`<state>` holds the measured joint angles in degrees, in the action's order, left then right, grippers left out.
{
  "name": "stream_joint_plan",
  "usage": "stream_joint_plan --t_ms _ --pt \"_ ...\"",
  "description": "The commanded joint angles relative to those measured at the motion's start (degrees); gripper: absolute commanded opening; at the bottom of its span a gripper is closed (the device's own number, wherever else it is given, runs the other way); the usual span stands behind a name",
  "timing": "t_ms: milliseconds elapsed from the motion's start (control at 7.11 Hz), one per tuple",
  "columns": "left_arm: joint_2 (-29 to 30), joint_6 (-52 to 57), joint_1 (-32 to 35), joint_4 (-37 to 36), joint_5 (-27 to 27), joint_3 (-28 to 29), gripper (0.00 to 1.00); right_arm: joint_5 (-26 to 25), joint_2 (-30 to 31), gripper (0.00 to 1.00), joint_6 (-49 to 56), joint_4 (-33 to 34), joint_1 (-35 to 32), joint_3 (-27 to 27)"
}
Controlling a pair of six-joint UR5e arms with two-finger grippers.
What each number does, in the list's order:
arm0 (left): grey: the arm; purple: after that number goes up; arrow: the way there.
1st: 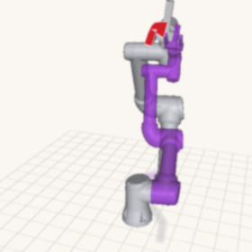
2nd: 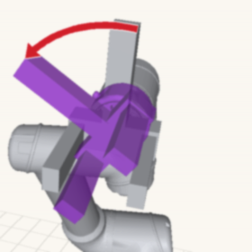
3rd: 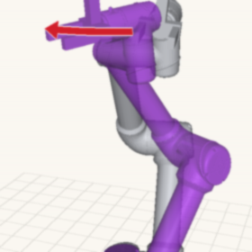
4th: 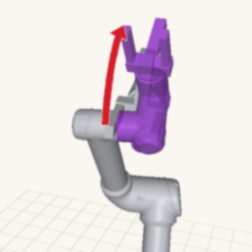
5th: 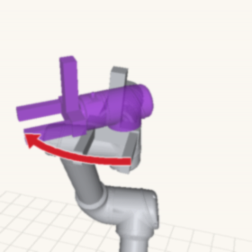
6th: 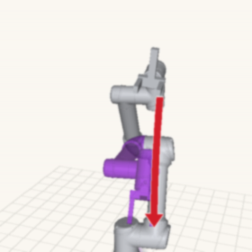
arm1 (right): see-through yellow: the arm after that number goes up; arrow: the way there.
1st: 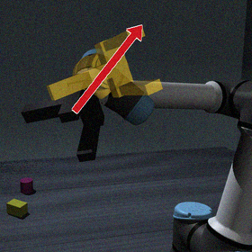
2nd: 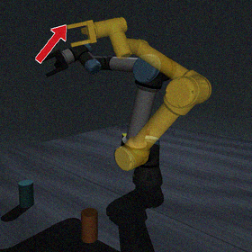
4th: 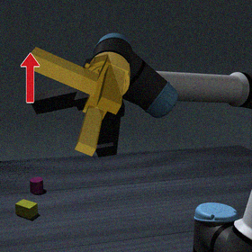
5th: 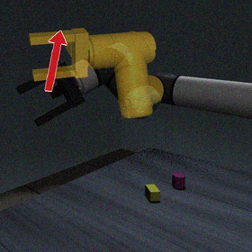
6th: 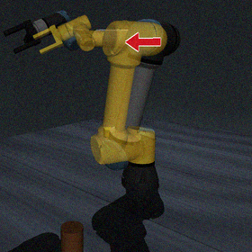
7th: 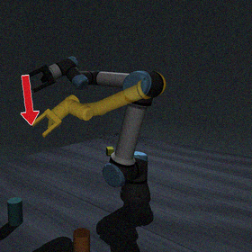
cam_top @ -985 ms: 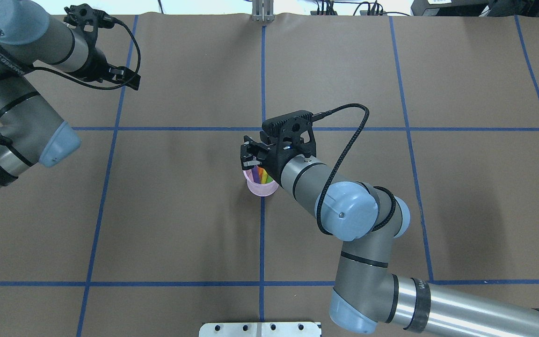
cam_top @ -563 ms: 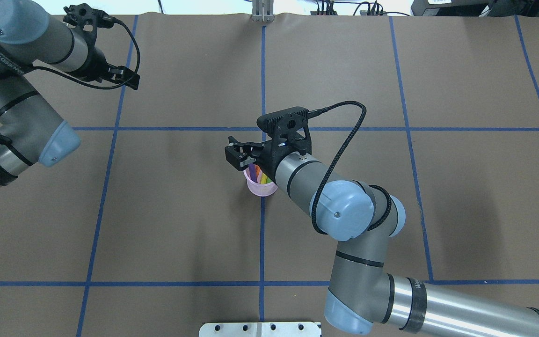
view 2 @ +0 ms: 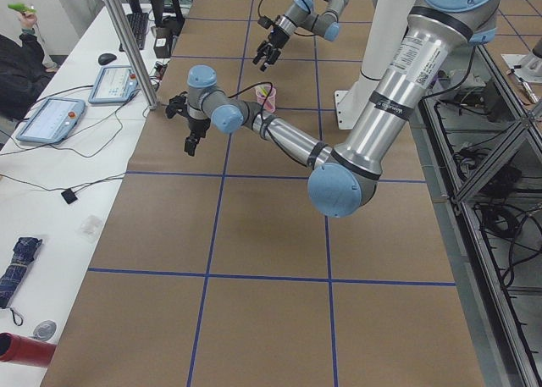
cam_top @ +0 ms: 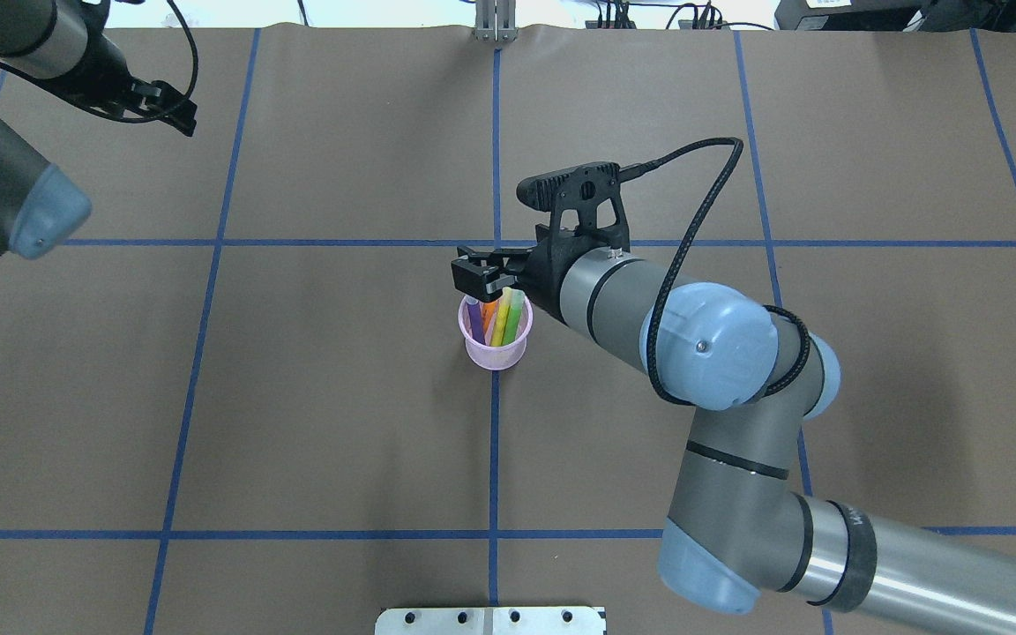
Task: Collect pens into pen holder
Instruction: 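Open the right gripper to release the purple marker and raise it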
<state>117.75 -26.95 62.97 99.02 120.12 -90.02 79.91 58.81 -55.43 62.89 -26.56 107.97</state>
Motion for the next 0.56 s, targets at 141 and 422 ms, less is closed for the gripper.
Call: stream_joint_plan --t_ms 141,422 --pt "-0.33 15.32 8.72 -18.77 0.38 -2.26 1.0 33.76 0.95 0.99 1.01 31.85 -21.5 7.7" --pt "-4.61 22.07 15.04 -18.95 0.81 -2.44 1.0 38.47 9.51 0.99 4.69 34.84 -28.43 7.7"
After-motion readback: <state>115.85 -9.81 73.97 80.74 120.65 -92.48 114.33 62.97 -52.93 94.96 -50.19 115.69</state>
